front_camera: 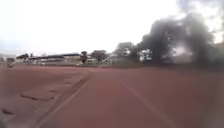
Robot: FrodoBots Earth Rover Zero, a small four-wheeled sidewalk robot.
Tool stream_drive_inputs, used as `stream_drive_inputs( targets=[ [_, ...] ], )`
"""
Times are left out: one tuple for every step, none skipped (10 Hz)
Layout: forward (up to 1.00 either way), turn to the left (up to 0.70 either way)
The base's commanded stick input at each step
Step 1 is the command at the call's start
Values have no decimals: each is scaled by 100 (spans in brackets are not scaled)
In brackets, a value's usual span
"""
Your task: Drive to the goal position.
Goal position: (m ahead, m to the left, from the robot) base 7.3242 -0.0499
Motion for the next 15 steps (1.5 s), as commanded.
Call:
stream_drive_inputs(
  targets=[
    [70,0],
    [70,0],
    [70,0],
    [70,0],
    [70,0],
    [70,0],
    [70,0],
    [70,0],
    [70,0],
    [70,0],
    [70,0],
    [70,0],
    [70,0],
    [70,0],
    [70,-18]
  ],
)
